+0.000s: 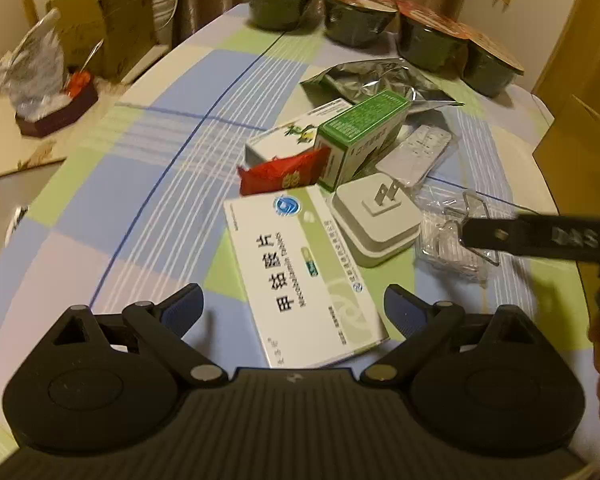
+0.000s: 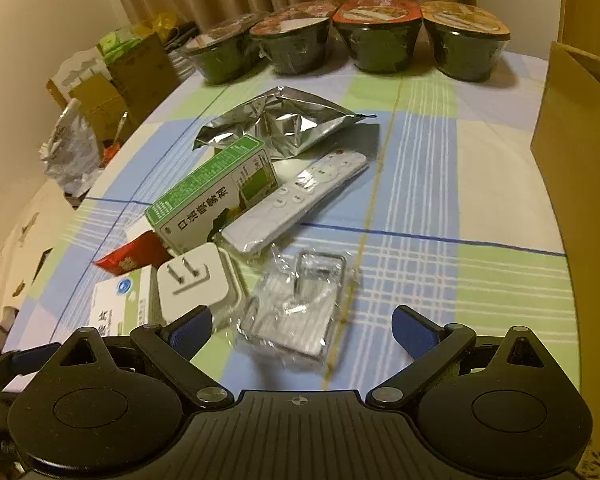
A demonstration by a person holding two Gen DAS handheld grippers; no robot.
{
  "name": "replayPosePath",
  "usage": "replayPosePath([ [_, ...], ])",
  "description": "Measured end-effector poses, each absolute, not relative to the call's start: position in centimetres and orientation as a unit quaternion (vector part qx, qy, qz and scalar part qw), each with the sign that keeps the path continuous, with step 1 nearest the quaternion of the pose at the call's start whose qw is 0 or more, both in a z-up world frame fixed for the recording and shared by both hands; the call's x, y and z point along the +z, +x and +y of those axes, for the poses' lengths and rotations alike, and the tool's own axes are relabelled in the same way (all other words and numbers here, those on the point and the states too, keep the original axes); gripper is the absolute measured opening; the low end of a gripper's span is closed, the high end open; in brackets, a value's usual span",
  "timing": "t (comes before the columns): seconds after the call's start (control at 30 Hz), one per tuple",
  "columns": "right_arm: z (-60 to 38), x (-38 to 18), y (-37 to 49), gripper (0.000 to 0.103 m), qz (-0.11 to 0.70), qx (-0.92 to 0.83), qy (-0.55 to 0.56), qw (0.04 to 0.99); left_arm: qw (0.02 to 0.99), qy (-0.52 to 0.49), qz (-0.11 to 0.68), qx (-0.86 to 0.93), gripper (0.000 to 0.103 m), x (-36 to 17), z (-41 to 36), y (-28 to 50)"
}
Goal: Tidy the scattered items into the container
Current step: 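Reach the left gripper to the white tablet box while the right reaches the packaged hook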
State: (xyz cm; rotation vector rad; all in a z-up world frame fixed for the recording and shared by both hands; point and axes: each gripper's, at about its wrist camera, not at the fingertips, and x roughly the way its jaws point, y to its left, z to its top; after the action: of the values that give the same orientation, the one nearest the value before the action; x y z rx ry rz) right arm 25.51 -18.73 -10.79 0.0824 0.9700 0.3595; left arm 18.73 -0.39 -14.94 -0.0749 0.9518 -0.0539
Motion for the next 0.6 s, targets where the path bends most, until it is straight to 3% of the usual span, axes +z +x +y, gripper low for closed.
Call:
replayPosePath([
  [0.17, -17.3, -11.7, 26.5, 0.099, 0.469, 0.170, 0.005, 0.866, 0.883, -0.040, 0.467, -0.013, 0.095, -15.5, 0.1, 19.2],
  [0.2, -17.2, -11.8, 26.5, 0.090, 0.469, 0.171, -0.004, 0.866, 0.882, -0.042, 0.468, -0.013, 0.095, -15.6, 0.2, 19.2],
  [0.23, -17.0, -11.9, 26.5, 0.074, 0.471, 0.176, -0.011, 0.864, 0.882, -0.043, 0.469, -0.012, 0.095, -15.7, 0.2, 19.3],
  [0.33, -16.8, -11.9, 26.0, 0.064, 0.469, 0.175, -0.032, 0.865, 0.881, -0.043, 0.471, -0.015, 0.095, -16.0, 0.2, 19.5],
  [0.53, -18.6, -11.3, 23.6, 0.063, 0.468, 0.173, -0.043, 0.866, 0.884, -0.017, 0.466, -0.027, 0.097, -16.4, -0.8, 20.5],
  [0.6, -19.7, -11.2, 22.3, 0.063, 0.472, 0.168, -0.037, 0.865, 0.880, 0.000, 0.475, -0.028, 0.087, -16.8, -1.2, 20.9],
])
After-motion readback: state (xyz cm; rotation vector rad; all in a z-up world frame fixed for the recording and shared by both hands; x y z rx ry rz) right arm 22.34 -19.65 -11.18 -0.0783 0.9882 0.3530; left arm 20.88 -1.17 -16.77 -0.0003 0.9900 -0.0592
